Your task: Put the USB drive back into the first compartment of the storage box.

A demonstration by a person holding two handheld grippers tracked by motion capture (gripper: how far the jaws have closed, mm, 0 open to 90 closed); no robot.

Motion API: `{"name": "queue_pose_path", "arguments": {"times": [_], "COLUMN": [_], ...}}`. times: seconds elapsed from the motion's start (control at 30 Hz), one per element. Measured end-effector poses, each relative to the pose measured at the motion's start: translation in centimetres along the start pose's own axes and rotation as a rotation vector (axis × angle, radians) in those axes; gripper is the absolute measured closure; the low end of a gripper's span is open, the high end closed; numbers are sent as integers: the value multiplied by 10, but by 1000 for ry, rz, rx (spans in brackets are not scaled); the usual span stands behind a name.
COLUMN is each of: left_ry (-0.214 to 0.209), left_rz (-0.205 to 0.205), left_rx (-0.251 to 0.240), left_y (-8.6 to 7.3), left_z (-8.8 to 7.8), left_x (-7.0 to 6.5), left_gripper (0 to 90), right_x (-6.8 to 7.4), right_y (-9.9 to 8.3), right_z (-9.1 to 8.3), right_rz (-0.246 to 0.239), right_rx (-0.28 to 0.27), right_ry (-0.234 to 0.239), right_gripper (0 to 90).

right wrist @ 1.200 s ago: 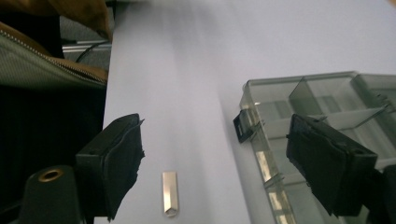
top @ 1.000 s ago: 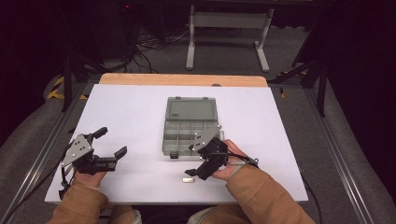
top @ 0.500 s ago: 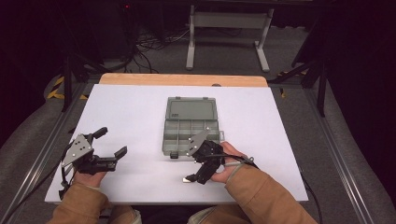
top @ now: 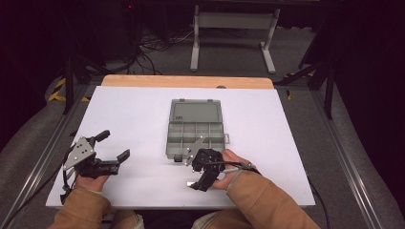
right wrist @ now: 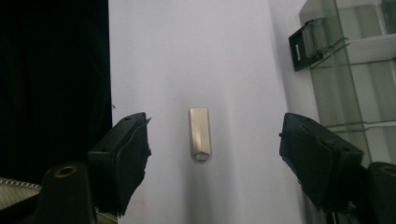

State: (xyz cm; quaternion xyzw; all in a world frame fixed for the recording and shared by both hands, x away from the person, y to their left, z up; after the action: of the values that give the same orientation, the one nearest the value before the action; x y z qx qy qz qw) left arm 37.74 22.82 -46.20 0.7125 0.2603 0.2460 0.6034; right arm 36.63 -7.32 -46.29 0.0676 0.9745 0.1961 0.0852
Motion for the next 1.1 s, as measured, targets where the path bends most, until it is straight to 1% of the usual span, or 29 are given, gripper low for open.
{"name": "queue_pose_path", "arguments": {"times": [0.1, 0.2, 0.23, 0.27, 0.37, 0.43, 0.47, 0.63, 0.67, 0.7, 0.77, 0.8, 0.83, 0.87, 0.93, 1.03, 1.1], "left_ry": [0, 1, 0, 0, 0, 0, 0, 2, 3, 3, 1, 1, 3, 2, 2, 2, 3], "left_rz": [0, 1, 1, 0, 0, 0, 1, 2, 2, 2, 3, 3, 3, 3, 4, 4, 3], "left_rx": [0, -1, 0, 0, -1, -1, -1, -2, -2, -2, -4, -4, -3, -5, -5, -5, -5], "left_y": [0, 0, 0, 0, 0, 0, 0, 0, 0, 0, 0, 0, 0, 0, 0, 0, 0], "left_z": [0, 0, 0, 0, 0, 0, 0, 0, 0, 0, 0, 0, 0, 0, 0, 0, 0], "left_x": [0, 0, 0, 0, 0, 0, 0, 0, 0, 0, 0, 0, 0, 0, 0, 0, 0], "left_gripper": [25, 25, 26, 25, 25, 26, 26, 26, 26, 26, 26, 25, 25, 26, 26, 25, 25], "right_x": [1, 3, 2, 3, 4, 5, 6, 8, 9, 9, 10, 9, 9, 10, 9, 10, 11], "right_y": [0, 0, 0, 0, -2, -2, -3, -5, -5, -5, -6, -6, -6, -6, -7, -7, -7], "right_z": [3, 5, 6, 7, 11, 13, 14, 20, 21, 21, 23, 24, 25, 25, 26, 29, 30], "right_rz": [0, 4, -1, -6, -2, -5, -3, -24, -26, -26, -26, -29, -40, -33, -40, -59, -53], "right_rx": [12, 5, 3, -1, -2, 0, 1, 0, 4, 4, 17, 8, 10, 14, 17, 22, 22], "right_ry": [2, 4, -4, 0, -4, -5, 4, -1, 6, 6, 6, -2, 2, 9, 4, -4, -10], "right_gripper": [252, 265, 272, 277, 304, 332, 349, 402, 420, 420, 464, 480, 497, 512, 526, 595, 612]}}
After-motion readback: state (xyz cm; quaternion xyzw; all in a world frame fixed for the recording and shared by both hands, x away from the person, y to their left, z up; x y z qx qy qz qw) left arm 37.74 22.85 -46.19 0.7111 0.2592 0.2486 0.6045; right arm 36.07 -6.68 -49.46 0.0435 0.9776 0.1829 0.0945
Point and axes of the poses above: each handheld gripper's, and its own axes: z roughly forward along the jaws, y roughly out of its top, x roughly to its left, the point moved 5 cm from there along z, roughly forward along the jaws, and after that the axes turned 7 degrees about -y, right-handed, at the moved point
